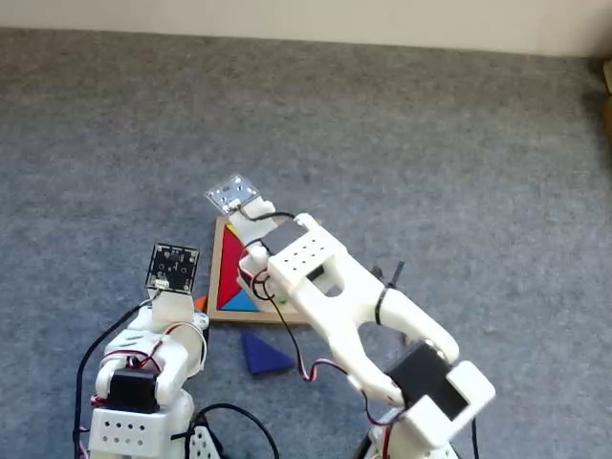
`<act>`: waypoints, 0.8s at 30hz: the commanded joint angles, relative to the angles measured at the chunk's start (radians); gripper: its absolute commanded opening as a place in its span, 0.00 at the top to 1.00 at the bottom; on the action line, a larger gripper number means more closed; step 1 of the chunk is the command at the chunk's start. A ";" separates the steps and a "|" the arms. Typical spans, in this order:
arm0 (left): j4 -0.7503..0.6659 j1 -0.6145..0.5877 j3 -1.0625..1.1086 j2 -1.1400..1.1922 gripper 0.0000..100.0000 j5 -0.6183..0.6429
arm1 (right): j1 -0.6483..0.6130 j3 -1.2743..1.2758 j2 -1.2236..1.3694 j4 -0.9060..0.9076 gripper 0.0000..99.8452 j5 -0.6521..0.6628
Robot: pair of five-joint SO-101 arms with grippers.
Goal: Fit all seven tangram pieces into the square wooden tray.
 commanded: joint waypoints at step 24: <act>0.005 -0.001 0.021 0.001 0.99 0.009 | 0.027 -0.056 0.107 -0.053 0.97 -0.002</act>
